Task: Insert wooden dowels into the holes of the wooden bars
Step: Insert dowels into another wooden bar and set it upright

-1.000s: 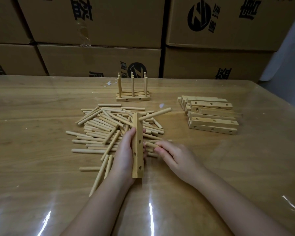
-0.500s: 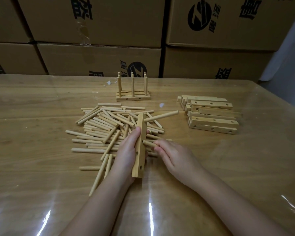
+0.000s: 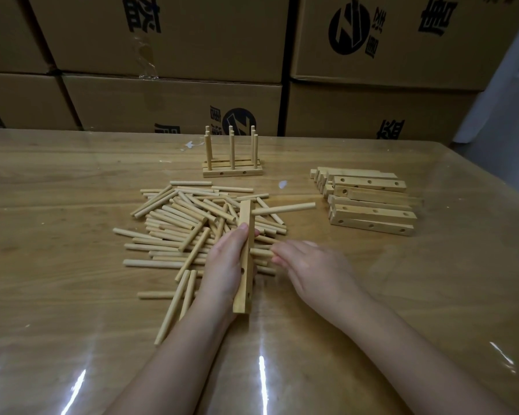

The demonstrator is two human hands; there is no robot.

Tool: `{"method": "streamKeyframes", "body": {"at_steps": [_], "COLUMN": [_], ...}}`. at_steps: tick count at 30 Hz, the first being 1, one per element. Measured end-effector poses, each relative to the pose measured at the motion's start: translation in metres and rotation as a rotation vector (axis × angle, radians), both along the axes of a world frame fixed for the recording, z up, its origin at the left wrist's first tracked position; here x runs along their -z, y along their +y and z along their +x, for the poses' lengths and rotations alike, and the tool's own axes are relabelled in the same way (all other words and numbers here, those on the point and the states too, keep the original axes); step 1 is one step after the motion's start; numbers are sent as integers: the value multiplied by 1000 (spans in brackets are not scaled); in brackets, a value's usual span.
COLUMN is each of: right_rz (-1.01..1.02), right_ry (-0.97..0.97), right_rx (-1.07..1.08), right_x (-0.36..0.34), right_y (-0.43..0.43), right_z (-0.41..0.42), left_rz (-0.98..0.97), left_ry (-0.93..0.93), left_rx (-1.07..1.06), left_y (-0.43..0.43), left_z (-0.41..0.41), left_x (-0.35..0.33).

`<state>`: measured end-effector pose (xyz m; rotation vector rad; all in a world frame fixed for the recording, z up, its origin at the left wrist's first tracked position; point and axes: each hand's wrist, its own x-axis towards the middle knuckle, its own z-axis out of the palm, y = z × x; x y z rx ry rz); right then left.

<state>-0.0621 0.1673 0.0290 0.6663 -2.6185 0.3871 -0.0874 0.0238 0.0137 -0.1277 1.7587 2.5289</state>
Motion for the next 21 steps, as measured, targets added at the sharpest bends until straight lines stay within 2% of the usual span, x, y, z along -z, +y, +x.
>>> {"method": "streamKeyframes", "body": {"at_steps": [4,16,21], "right_rz": [41,136,140], "right_ry": [27,277,273], "right_rx": [20,65,76], "right_x": [-3,1,1], "right_y": [-1,-3,-4], "right_z": [1,-2,-1], "left_rz": [-52,-142,-147], "left_ry": [4,36,47], "left_rx": [-19,-33,-49], "left_y": [1,5,5], "left_z": [-2,-2,-2], "left_x": [2,6,5]}}
